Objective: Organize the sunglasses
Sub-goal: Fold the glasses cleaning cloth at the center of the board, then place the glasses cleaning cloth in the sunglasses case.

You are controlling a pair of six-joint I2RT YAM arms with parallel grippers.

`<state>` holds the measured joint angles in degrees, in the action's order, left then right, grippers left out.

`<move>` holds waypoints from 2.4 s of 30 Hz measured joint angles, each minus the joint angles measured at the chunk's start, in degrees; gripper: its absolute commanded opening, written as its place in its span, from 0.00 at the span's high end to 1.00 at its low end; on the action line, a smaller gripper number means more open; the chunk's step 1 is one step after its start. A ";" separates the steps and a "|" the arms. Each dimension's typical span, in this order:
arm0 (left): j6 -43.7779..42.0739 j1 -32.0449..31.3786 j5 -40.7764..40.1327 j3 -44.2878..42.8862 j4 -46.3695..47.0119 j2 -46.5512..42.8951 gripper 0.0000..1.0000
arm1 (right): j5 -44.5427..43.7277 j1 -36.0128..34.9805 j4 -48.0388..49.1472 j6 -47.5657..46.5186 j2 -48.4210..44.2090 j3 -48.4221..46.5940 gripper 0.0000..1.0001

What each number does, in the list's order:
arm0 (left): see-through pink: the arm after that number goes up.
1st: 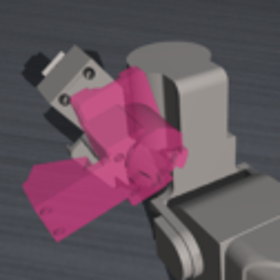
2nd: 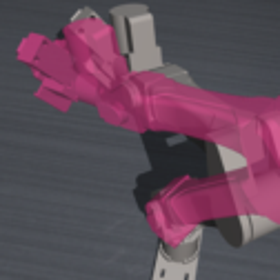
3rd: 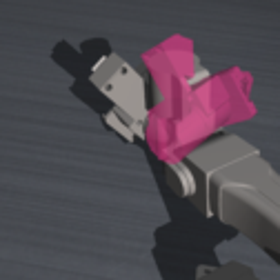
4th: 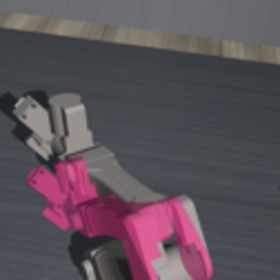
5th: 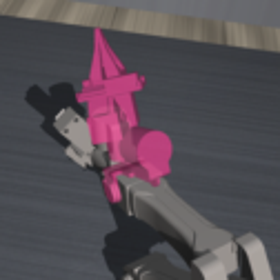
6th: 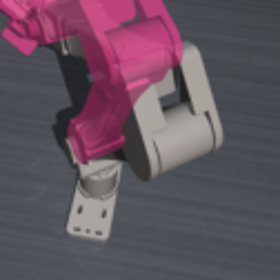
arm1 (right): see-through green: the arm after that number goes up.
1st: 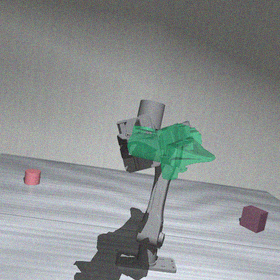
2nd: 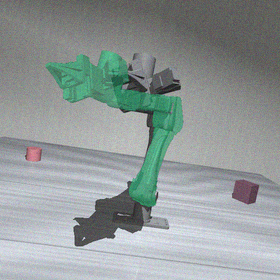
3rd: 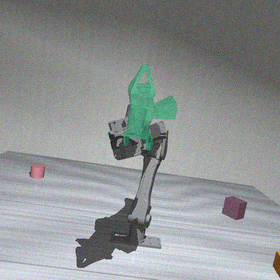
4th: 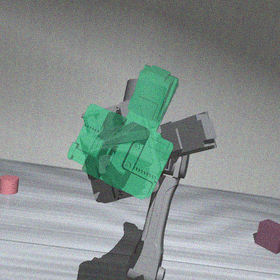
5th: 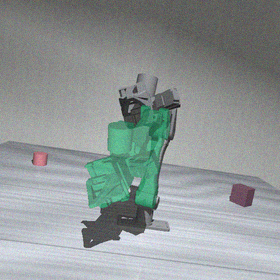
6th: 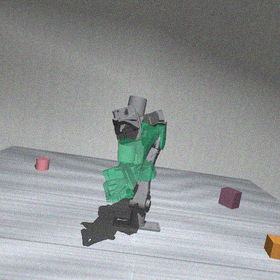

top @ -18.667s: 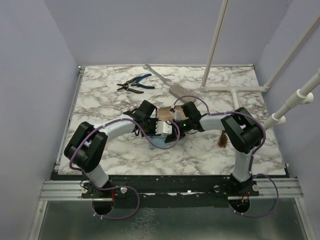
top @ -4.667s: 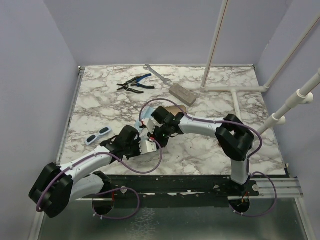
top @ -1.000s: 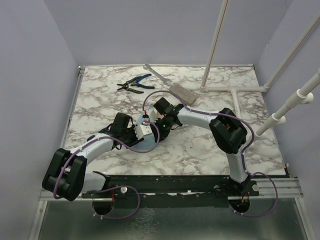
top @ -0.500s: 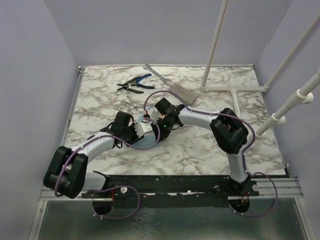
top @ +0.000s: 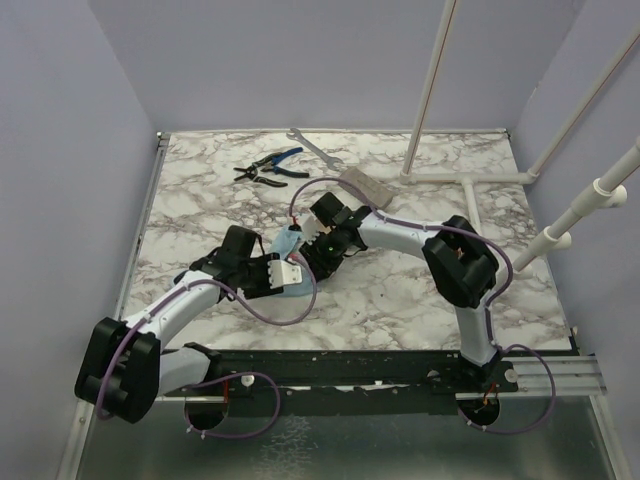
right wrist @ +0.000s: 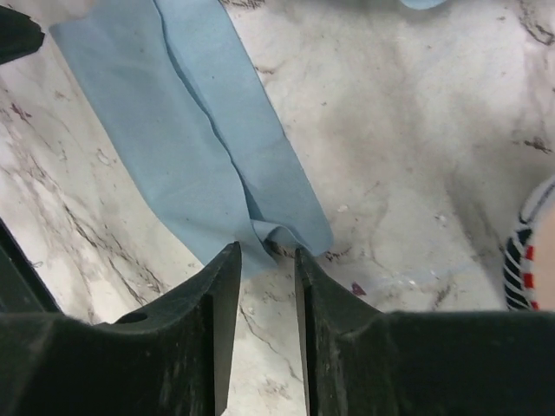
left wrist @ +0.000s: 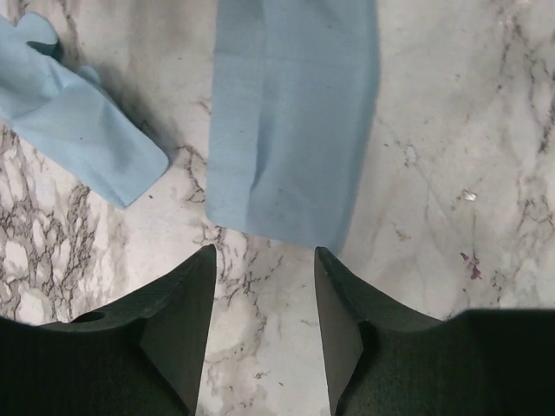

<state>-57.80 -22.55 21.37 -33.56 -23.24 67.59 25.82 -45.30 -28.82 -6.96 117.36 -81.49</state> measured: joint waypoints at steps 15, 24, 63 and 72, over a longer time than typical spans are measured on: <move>-9.18 -3.69 0.17 5.92 1.40 -2.01 0.61 | 5.33 1.22 17.38 -9.05 -19.17 23.56 0.46; -9.81 -4.00 -0.46 7.13 3.52 -1.92 0.88 | 8.37 -0.90 35.17 -13.75 -18.99 32.35 0.55; 5.95 -4.33 -0.61 -0.39 -0.63 -3.21 1.00 | 0.07 -3.56 35.87 -13.94 -16.59 31.01 1.00; 10.75 -4.33 -0.57 -5.27 -3.15 -4.22 1.00 | -1.68 -0.92 27.91 -9.46 -20.55 26.84 0.99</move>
<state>-47.05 -26.87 20.80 -38.83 -26.39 63.37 24.14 -46.22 -0.91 -16.43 96.82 -54.65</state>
